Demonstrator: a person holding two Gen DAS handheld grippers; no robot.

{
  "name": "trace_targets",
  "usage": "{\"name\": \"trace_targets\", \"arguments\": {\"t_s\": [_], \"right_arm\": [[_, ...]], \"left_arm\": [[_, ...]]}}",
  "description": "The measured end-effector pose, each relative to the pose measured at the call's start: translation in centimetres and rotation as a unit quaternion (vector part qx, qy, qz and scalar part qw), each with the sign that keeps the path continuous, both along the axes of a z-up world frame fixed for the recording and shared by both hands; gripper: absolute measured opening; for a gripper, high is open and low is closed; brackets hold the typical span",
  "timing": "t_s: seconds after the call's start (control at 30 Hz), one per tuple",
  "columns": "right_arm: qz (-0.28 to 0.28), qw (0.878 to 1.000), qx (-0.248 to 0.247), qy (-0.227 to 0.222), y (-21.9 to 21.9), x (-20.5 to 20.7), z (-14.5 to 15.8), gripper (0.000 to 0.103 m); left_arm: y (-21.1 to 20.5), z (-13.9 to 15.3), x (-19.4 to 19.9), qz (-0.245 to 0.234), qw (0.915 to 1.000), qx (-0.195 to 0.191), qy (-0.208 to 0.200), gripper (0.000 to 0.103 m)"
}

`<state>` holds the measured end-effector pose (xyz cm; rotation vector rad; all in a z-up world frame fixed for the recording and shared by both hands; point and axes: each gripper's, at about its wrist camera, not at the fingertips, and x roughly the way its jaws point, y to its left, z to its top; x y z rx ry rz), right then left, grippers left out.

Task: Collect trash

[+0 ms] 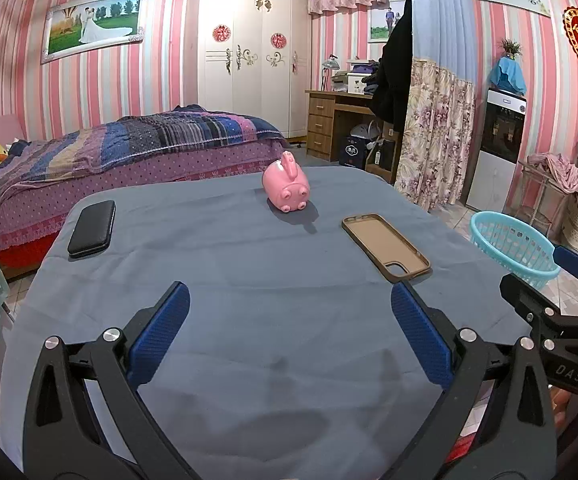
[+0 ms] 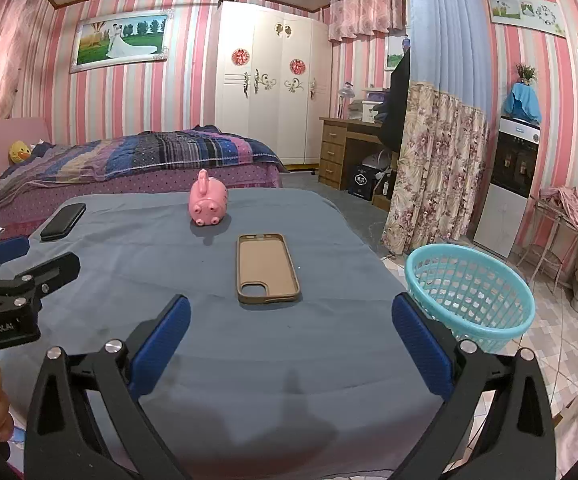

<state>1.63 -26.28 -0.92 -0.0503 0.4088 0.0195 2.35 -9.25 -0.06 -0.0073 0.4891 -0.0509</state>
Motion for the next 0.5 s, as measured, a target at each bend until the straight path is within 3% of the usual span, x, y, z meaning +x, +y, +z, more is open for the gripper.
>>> {"name": "trace_targets", "arguments": {"t_s": [0.5], "right_arm": [[0.001,1.000,0.000,0.001,-0.06,0.06,0.01,0.098]], "left_arm": [[-0.06,0.16,-0.02,-0.002,1.0000,0.000,-0.001,0.098]]}}
